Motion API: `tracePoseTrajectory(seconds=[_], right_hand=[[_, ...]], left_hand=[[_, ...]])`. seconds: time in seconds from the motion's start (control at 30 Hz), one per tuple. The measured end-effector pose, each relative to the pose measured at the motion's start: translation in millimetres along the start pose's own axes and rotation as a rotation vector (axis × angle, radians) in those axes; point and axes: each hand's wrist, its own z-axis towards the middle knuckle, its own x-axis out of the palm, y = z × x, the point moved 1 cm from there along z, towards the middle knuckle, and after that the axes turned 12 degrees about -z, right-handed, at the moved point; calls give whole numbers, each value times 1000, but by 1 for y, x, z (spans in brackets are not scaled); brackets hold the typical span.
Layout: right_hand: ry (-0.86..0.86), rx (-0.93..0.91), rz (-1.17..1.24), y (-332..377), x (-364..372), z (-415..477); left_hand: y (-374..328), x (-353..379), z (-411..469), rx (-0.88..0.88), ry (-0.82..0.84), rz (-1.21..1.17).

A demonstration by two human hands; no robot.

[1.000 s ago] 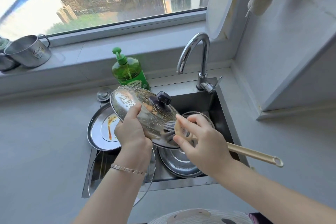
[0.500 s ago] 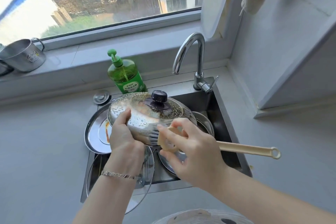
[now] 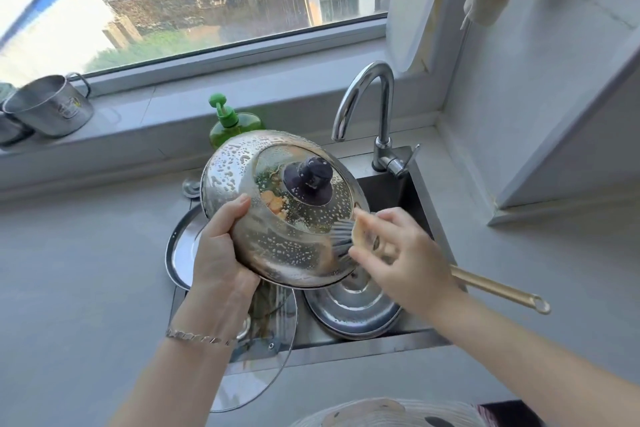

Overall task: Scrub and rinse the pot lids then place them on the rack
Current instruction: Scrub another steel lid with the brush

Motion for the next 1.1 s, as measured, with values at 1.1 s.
tracePoseTrajectory(seconds=[1.1], right_hand=[[224, 87, -53, 43, -10, 58]], left_hand=[[10, -6, -22, 101, 230, 326]])
